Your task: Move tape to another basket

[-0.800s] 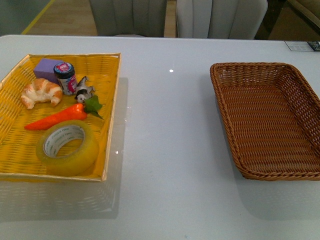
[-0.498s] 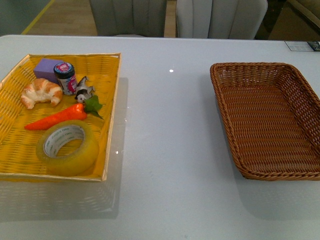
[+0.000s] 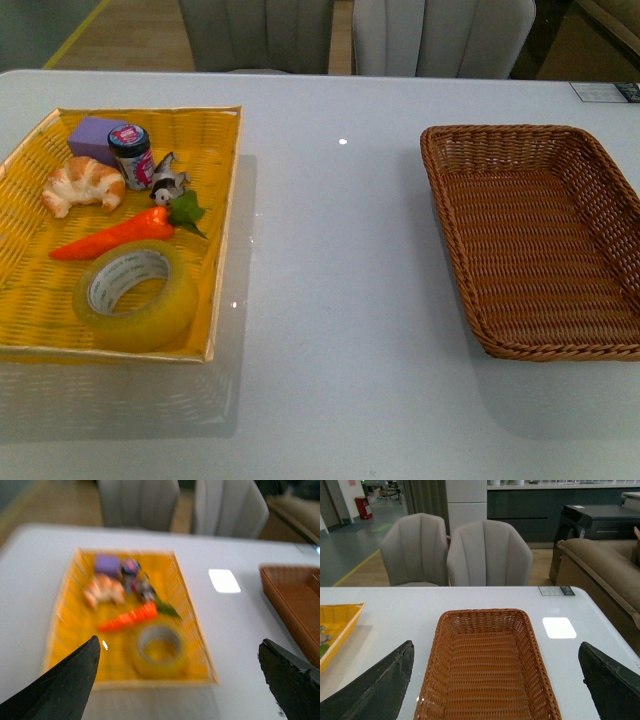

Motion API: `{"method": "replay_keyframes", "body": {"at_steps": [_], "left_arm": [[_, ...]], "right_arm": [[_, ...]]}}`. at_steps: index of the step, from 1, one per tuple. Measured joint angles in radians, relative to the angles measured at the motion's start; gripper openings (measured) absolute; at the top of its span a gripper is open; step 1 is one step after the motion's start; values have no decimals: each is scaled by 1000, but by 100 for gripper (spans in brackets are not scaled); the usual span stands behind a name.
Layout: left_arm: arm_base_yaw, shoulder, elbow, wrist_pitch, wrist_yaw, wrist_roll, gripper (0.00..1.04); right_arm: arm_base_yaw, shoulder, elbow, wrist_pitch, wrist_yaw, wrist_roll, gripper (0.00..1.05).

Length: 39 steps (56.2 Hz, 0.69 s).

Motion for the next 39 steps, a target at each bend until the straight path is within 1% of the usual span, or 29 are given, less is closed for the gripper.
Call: {"method": "replay_keyframes", "body": {"at_steps": [3, 9, 13, 17, 20, 29, 39], "left_arm": [[-4, 84, 26, 64, 3, 0, 96], [-41, 425, 111, 359, -19, -5, 96], [-62, 661, 169, 505, -35, -5, 96], [-77, 856, 223, 575, -30, 7, 96], [-88, 1040, 271, 622, -52, 30, 96], [-79, 1314, 364, 661, -103, 74, 96], [-51, 1524, 436, 683, -140, 108, 96]], "right_arm": [[0, 0, 0, 0, 0, 0, 96], [0, 0, 0, 0, 1, 0, 96], [0, 0, 0, 0, 0, 0, 96], [0, 0, 0, 0, 1, 0, 96], [0, 0, 0, 0, 1, 0, 96], [0, 0, 0, 0, 1, 0, 96], [0, 0, 0, 0, 1, 0, 96]]}}
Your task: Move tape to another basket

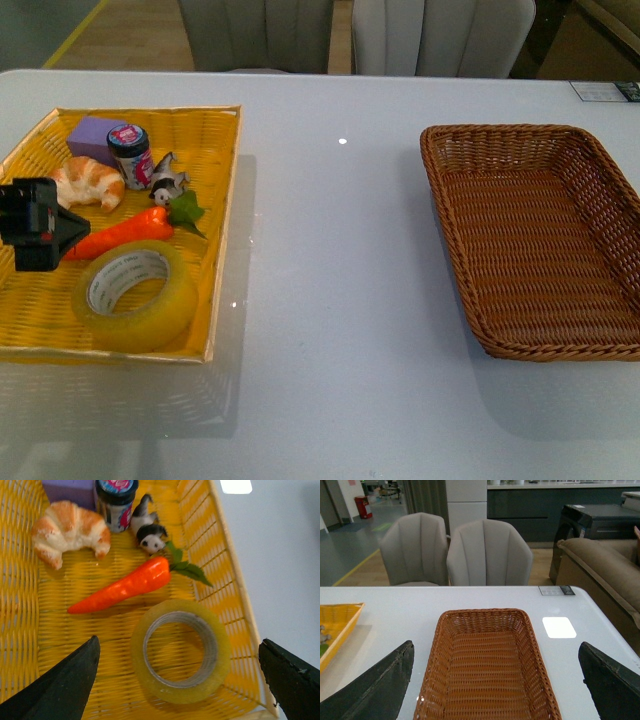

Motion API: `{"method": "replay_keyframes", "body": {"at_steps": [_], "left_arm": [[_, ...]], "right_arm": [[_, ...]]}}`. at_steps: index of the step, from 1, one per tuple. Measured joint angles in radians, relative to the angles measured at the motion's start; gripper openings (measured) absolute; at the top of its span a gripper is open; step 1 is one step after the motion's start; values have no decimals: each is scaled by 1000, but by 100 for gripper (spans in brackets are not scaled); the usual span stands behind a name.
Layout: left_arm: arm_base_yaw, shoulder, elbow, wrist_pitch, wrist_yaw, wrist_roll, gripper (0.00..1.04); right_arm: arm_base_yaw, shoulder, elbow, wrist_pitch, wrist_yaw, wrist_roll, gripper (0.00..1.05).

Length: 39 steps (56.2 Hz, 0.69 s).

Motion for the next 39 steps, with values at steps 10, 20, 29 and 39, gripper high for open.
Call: {"method": "replay_keyframes", "body": {"at_steps": [10, 20, 29, 39], "left_arm": [[7, 148, 56, 7, -5, 50, 96], [15, 229, 120, -4, -8, 78, 96], [19, 284, 169, -38, -8, 100, 96], [18, 339, 212, -64, -10, 137, 96]], "right_arm": [[0, 0, 0, 0, 0, 0, 96], [0, 0, 0, 0, 0, 0, 96], [0, 0, 0, 0, 0, 0, 96], [0, 0, 0, 0, 0, 0, 96]]}}
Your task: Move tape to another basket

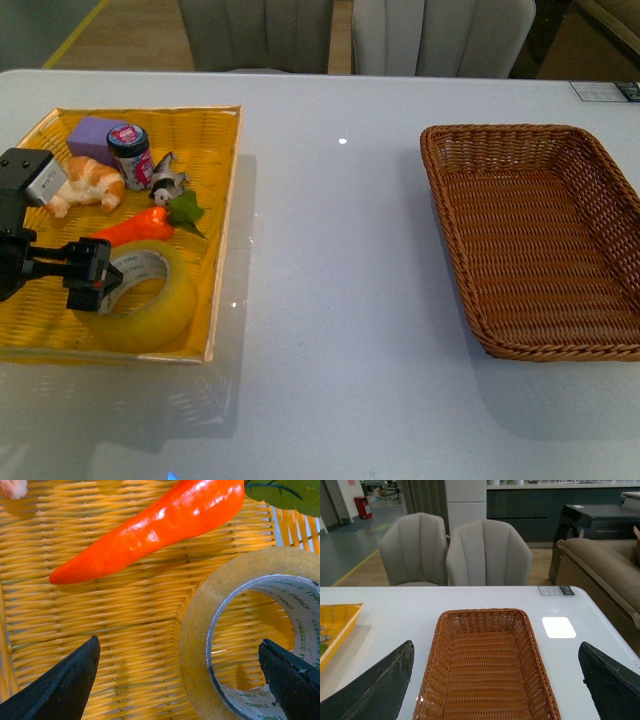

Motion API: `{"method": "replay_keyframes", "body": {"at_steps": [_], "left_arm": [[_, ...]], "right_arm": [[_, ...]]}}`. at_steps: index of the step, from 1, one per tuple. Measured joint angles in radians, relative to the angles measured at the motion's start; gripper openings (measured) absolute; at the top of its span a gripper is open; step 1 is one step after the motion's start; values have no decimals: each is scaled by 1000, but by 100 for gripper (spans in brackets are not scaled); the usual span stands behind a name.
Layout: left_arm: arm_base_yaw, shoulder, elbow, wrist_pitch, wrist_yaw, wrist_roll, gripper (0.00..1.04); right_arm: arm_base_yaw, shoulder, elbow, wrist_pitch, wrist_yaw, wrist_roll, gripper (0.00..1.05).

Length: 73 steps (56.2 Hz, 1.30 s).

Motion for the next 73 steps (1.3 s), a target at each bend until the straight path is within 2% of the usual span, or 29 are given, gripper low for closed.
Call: {"method": "replay_keyframes", "body": {"at_steps": [25, 31, 35, 40, 52, 56, 73], "left_arm": [[-34, 63, 48, -44, 0, 28, 96], [-36, 67, 52, -53, 0, 24, 81], [-37, 67, 54, -59, 1, 21, 65], [-38, 67, 55, -69, 2, 16, 50], [-39, 61, 58, -82, -5, -30, 20], [-38, 49, 57, -85, -3, -36, 15], [-28, -95, 16, -109, 31, -94, 15]], "right_arm": [[0, 0, 0, 0, 0, 0, 96], [0, 0, 0, 0, 0, 0, 96], [0, 0, 0, 0, 0, 0, 96], [0, 0, 0, 0, 0, 0, 96], [0, 0, 0, 0, 0, 0, 96], [0, 0, 0, 0, 0, 0, 96], [0, 0, 0, 0, 0, 0, 96]]}}
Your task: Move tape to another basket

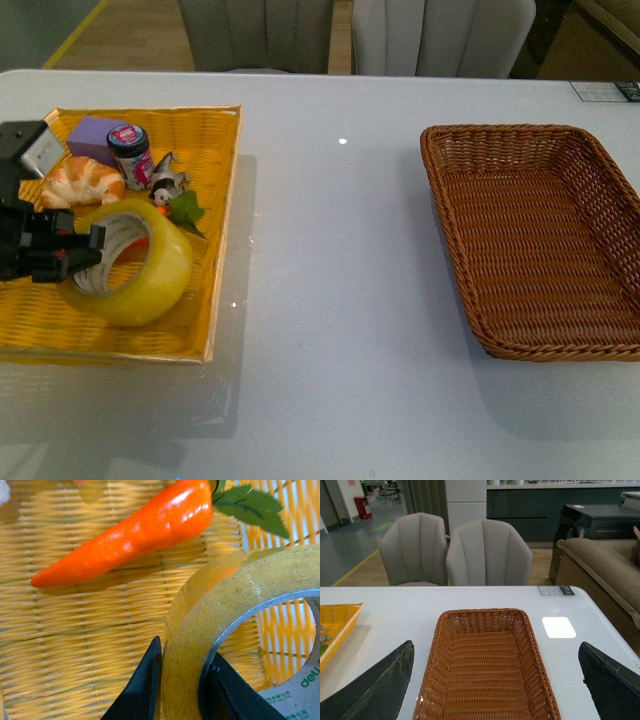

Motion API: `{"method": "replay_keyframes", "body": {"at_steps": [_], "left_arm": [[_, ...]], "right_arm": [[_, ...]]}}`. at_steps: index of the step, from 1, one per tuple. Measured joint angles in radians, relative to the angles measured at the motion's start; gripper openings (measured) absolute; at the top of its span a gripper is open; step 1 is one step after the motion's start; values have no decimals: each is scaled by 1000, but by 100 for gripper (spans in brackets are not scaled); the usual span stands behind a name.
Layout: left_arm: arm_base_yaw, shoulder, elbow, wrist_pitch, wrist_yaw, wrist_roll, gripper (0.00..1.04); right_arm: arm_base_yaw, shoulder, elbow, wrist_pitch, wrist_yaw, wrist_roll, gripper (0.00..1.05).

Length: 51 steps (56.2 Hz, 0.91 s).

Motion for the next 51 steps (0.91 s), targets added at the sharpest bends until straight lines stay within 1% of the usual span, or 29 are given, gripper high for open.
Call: {"method": "replay_keyframes", "body": {"at_steps": [8, 14, 21, 28, 31, 36, 44, 51], "left_arm": [[-10, -113, -13, -34, 18, -40, 15], [-53, -192, -13, -58, 16, -66, 15], [-138, -266, -13, -95, 4, -97, 15], [-246, -324, 5, -127, -17, -122, 15], [-325, -359, 25, -145, -28, -146, 15], [-402, -383, 48, -160, -43, -175, 15], [-507, -405, 76, -180, -56, -215, 15], [-577, -409, 90, -197, -74, -235, 15]], "right_arm": [[0, 0, 0, 0, 0, 0, 96], [0, 0, 0, 0, 0, 0, 96], [0, 0, 0, 0, 0, 0, 96], [0, 0, 0, 0, 0, 0, 96], [0, 0, 0, 0, 0, 0, 96], [0, 0, 0, 0, 0, 0, 96], [0, 0, 0, 0, 0, 0, 96], [0, 0, 0, 0, 0, 0, 96]]}}
